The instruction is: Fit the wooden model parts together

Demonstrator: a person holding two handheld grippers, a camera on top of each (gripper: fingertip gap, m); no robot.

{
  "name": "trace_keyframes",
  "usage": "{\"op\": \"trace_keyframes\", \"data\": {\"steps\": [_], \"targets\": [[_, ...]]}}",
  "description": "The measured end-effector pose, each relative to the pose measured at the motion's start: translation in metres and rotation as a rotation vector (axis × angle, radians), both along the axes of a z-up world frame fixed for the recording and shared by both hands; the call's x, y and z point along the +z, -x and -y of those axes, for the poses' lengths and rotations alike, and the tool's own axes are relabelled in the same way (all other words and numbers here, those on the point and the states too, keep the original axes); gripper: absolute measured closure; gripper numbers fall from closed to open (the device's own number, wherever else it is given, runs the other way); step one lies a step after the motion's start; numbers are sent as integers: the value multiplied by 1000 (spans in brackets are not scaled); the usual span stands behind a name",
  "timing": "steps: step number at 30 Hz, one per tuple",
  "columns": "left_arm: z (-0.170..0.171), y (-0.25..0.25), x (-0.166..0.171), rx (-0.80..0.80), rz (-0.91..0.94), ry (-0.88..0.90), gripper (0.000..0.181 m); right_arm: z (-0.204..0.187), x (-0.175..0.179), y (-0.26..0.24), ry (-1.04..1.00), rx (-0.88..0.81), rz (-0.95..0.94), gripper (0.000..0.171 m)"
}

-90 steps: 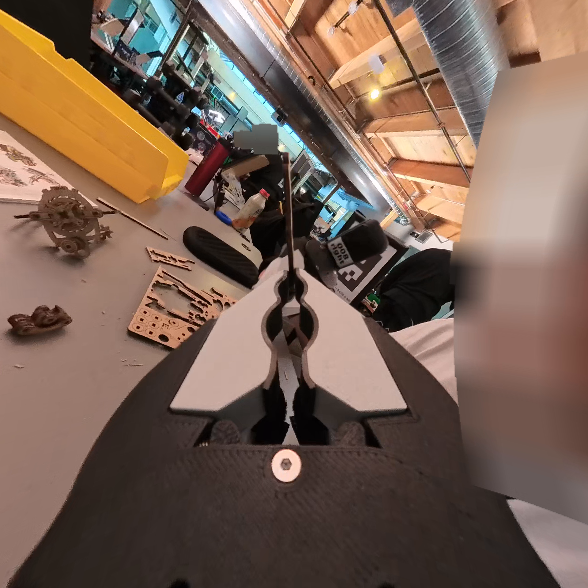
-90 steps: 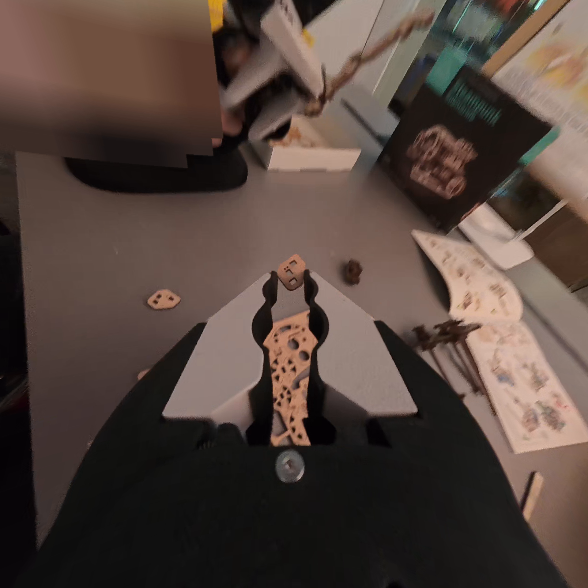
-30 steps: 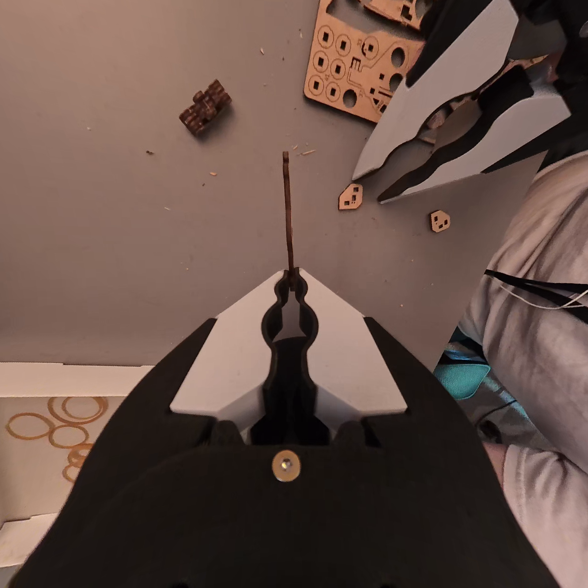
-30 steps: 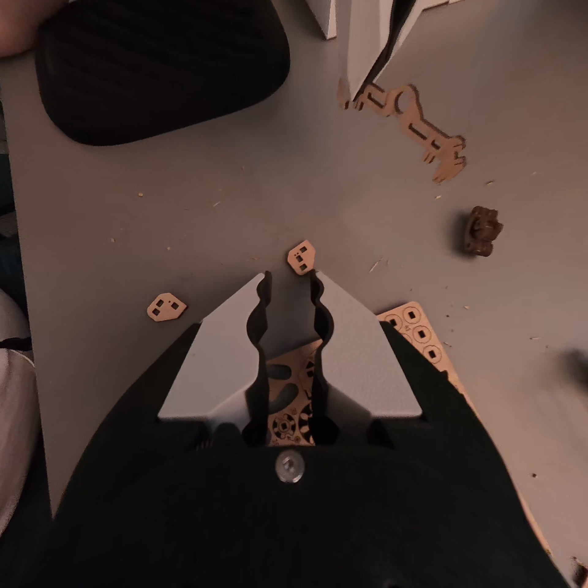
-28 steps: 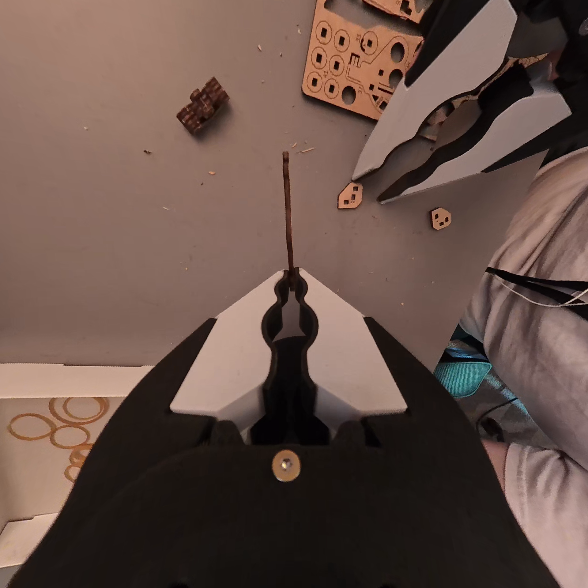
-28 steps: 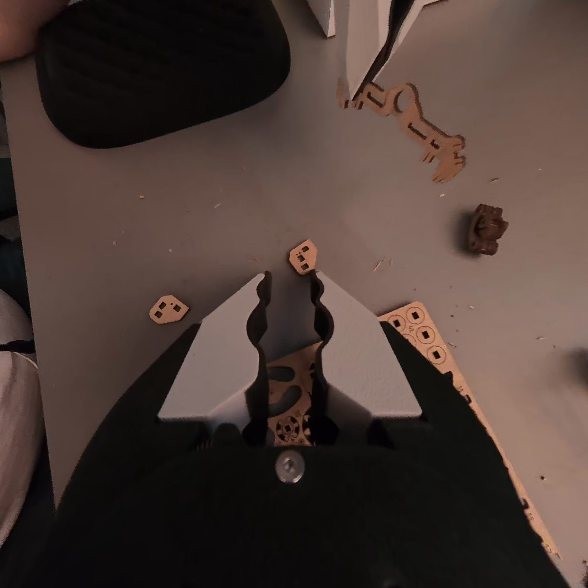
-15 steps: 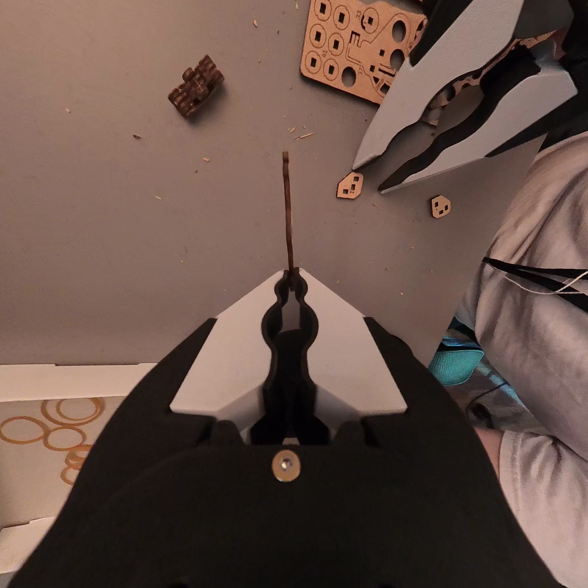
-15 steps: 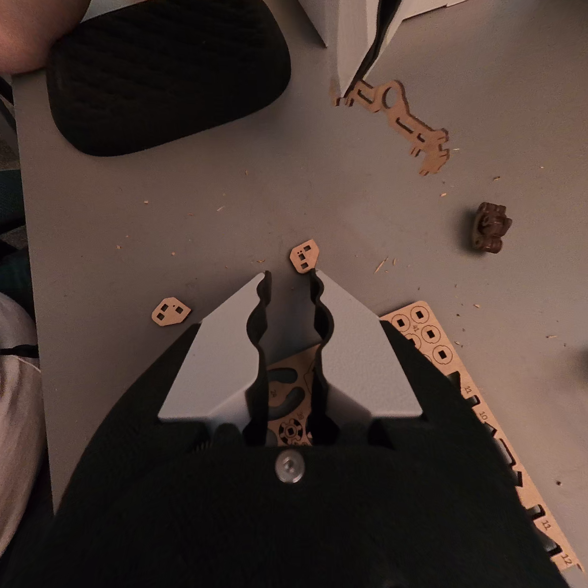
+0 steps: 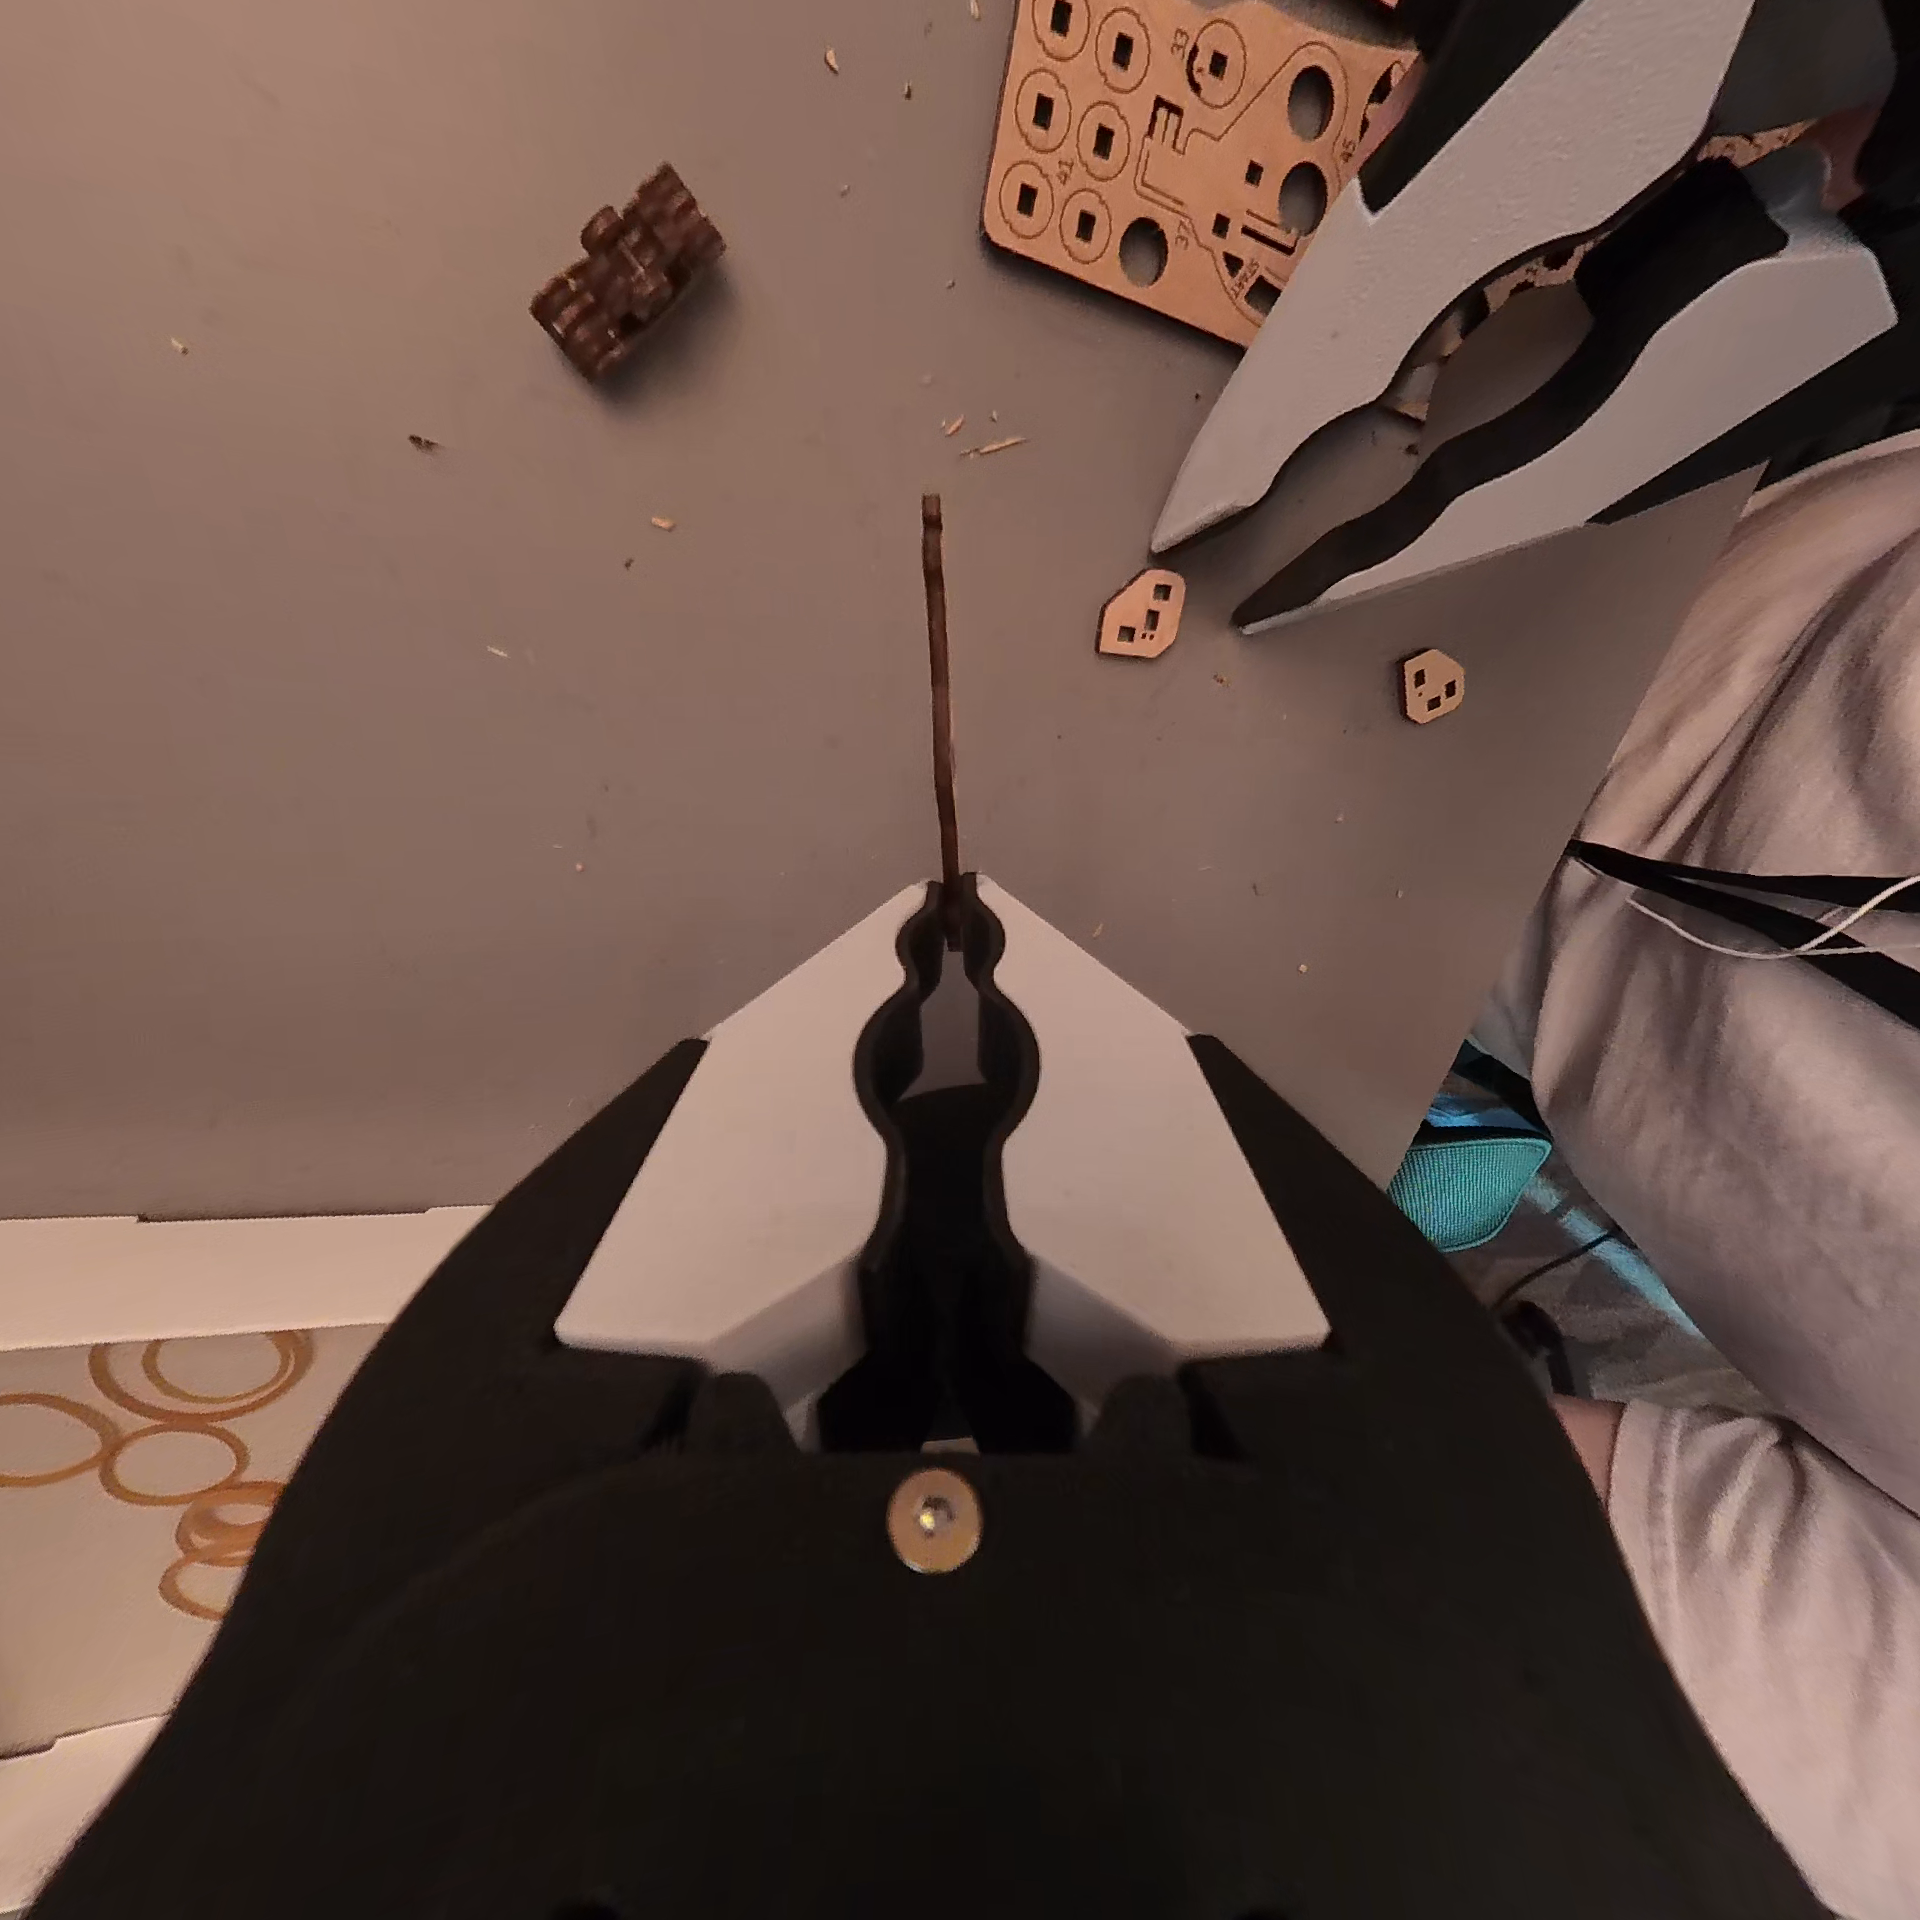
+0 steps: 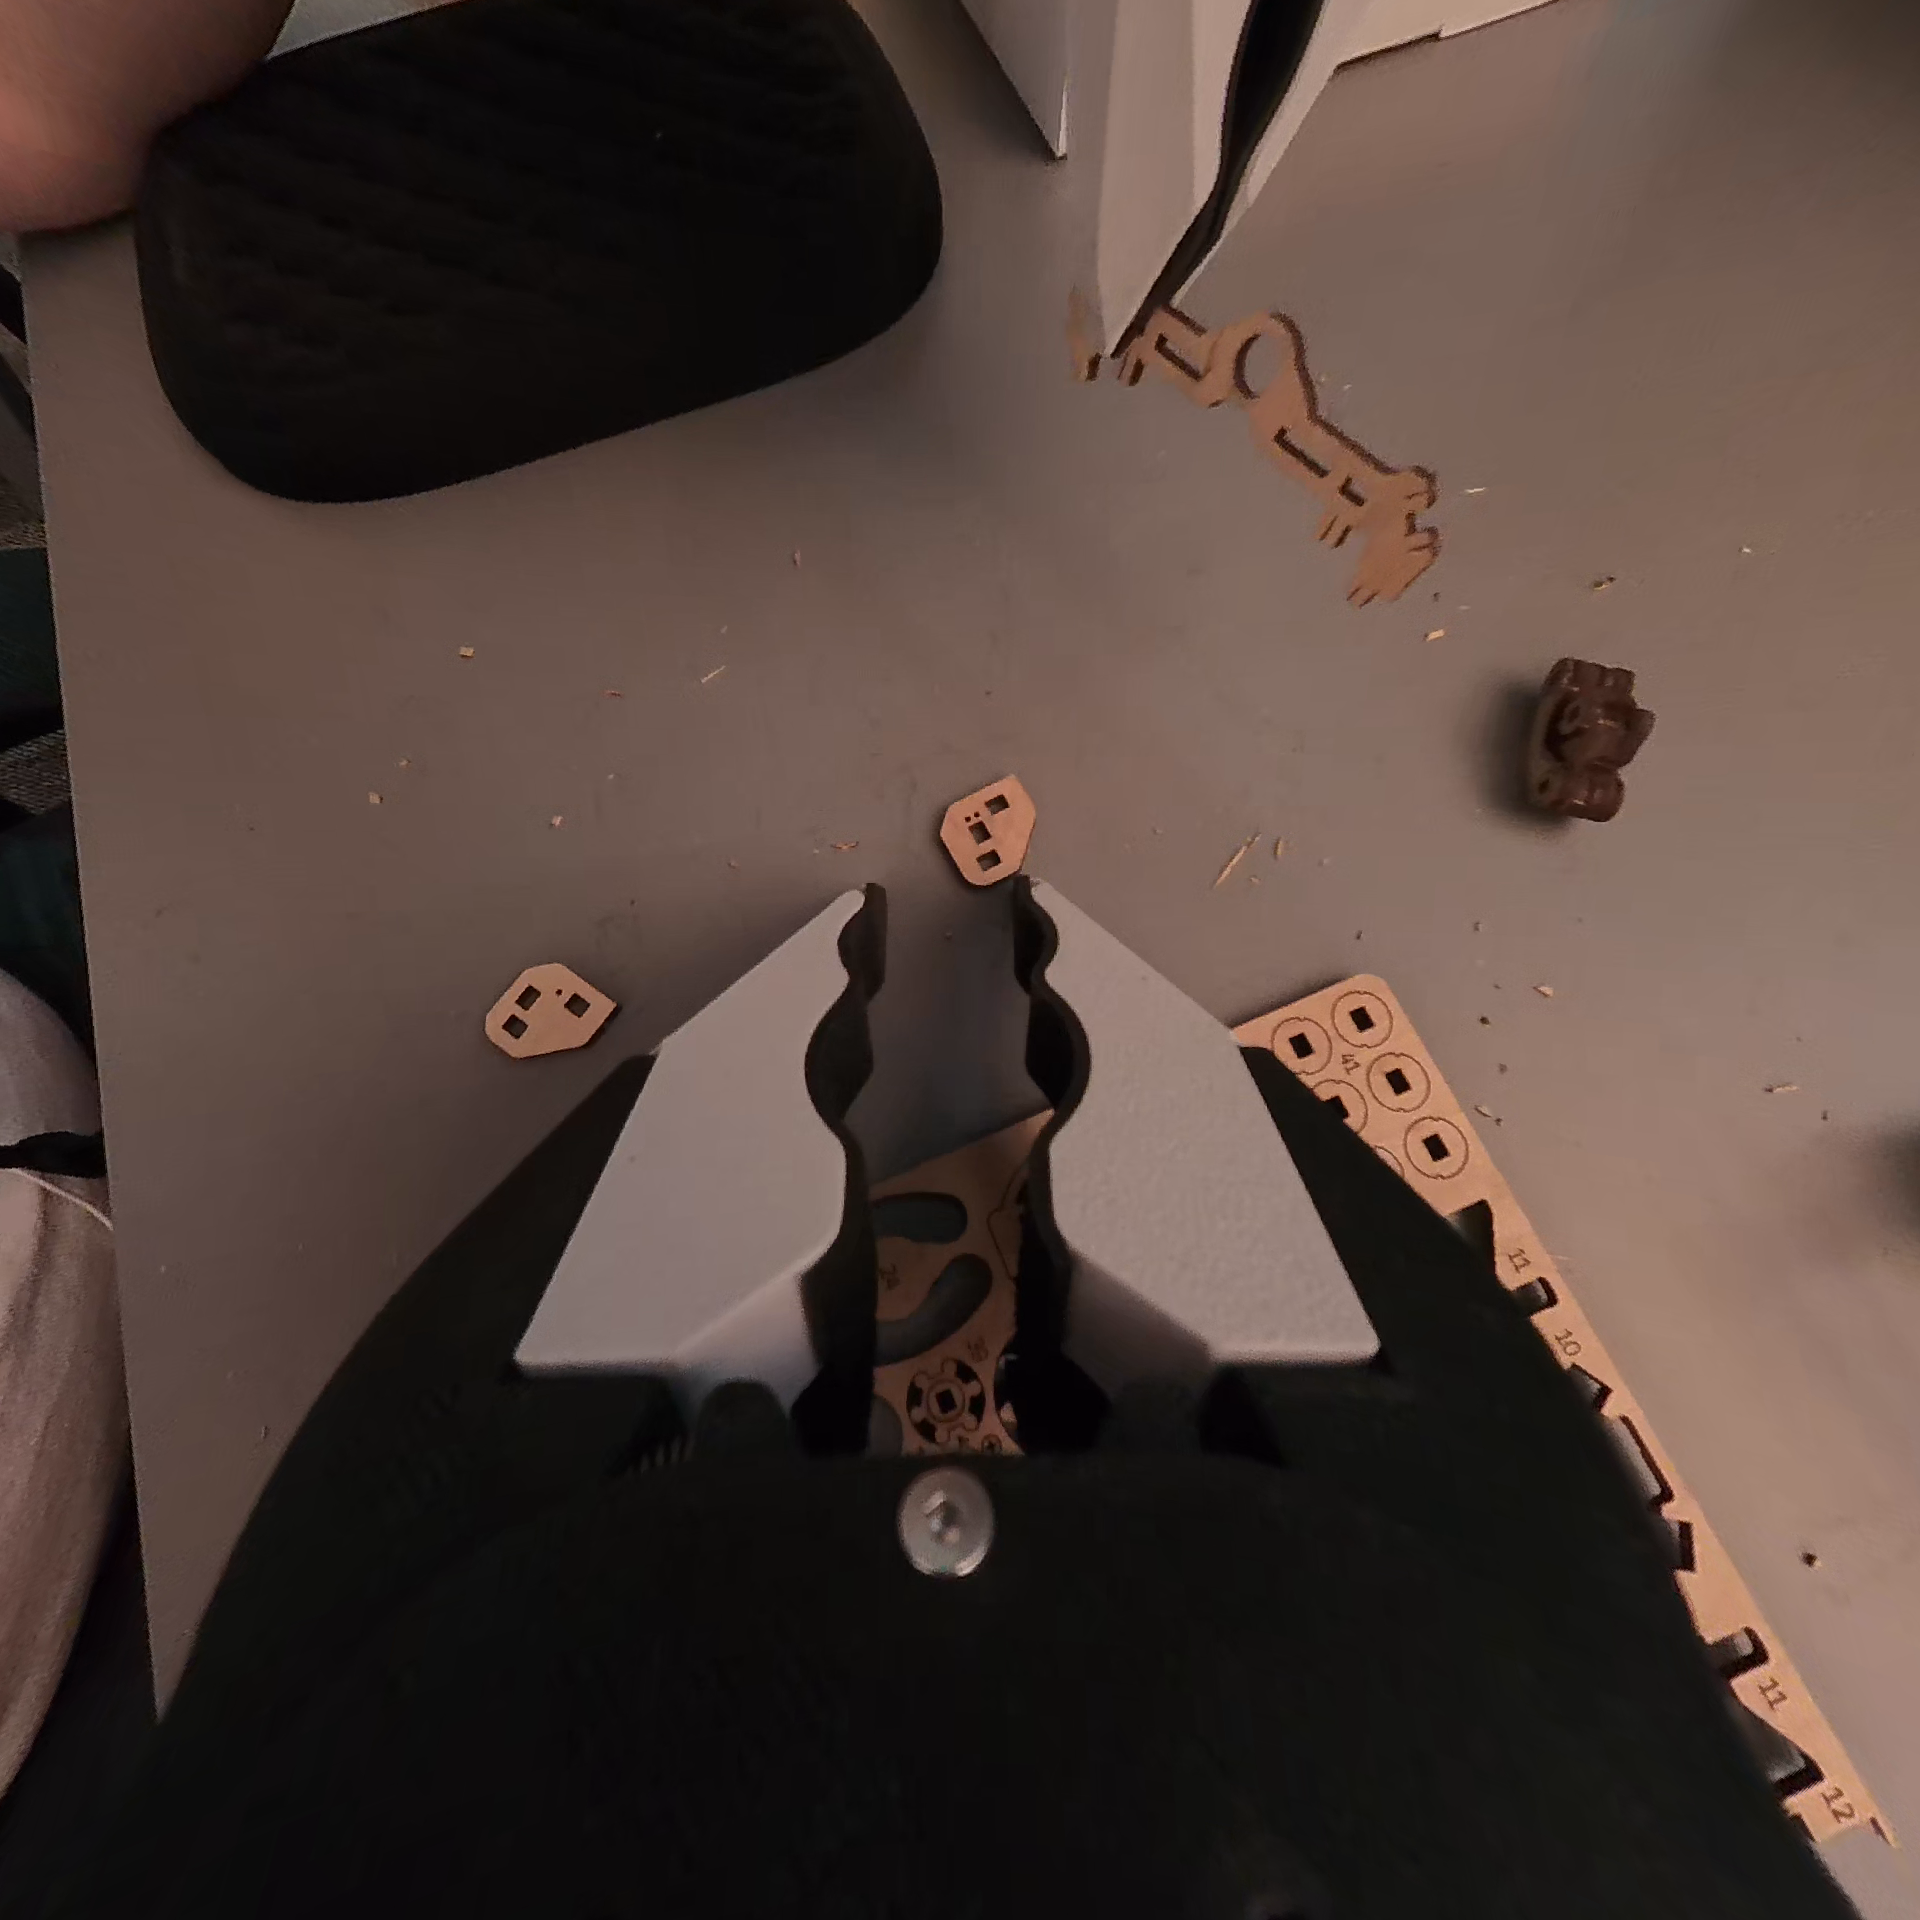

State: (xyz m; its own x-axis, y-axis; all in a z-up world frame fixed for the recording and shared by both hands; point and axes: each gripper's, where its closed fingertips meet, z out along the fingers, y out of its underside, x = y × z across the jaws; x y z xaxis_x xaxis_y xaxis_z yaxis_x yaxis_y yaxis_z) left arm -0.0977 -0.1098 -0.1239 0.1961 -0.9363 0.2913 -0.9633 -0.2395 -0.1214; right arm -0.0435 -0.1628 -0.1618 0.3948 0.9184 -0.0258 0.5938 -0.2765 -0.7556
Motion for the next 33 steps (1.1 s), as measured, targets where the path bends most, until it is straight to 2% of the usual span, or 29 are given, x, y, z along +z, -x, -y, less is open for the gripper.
{"op": "trace_keyframes", "data": {"steps": [33], "targets": [[4, 2, 2, 14, -12, 2, 180, 2, 0, 1, -9, -28, 18, 148]]}}
